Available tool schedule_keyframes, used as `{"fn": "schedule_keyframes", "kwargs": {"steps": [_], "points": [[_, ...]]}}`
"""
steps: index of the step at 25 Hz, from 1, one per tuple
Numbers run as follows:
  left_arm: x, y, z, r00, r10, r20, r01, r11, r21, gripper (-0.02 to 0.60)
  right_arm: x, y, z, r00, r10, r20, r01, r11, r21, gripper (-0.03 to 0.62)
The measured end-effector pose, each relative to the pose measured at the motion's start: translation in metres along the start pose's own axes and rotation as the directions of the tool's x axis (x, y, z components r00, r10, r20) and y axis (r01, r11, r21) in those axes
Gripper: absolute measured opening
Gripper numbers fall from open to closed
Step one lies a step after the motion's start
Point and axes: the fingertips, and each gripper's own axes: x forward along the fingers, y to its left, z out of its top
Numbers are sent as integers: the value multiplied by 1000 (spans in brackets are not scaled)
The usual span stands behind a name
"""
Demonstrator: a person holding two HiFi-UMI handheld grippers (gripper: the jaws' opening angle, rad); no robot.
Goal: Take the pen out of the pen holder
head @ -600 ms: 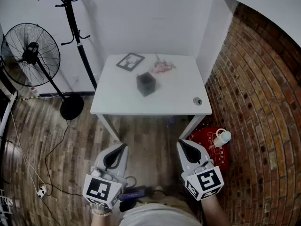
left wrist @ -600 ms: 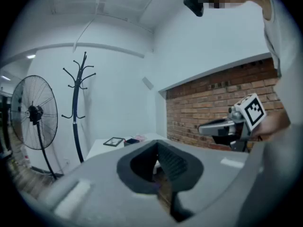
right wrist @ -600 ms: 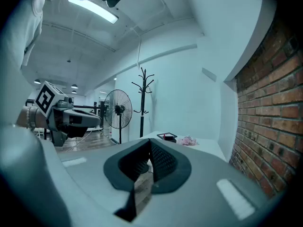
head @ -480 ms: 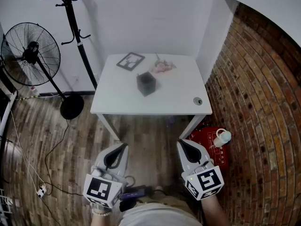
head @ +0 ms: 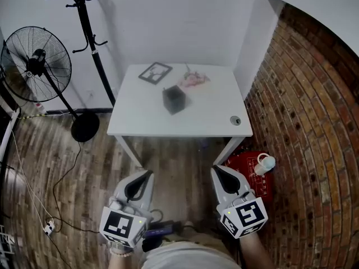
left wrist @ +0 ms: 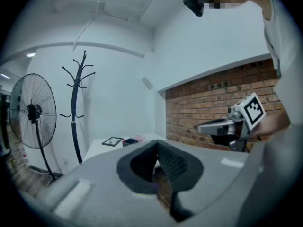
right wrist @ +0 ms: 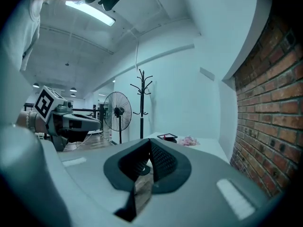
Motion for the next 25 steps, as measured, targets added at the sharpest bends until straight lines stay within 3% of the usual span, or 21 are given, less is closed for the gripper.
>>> {"fn": "schedule_keyframes", "kwargs": {"steps": [5, 6, 9, 25], "points": [[1, -1, -1, 1000, 15, 9, -15, 1000, -25, 1, 0, 0, -3, 1000, 2, -6, -2, 1000, 0, 2], [1, -1, -1, 1000, 16, 8, -16, 999, -29, 62, 0, 0, -3, 1000, 3, -8, -3, 1000, 0, 2], [2, 1, 1, 1000, 29, 2, -29, 999, -31, 114, -1, -1, -3, 1000, 6, -8, -6, 1000, 0, 2], [5, -19, 7, 997, 79, 26, -78, 997, -28, 115, -12, -17, -6, 999, 54, 7, -54, 999, 4, 2]]}}
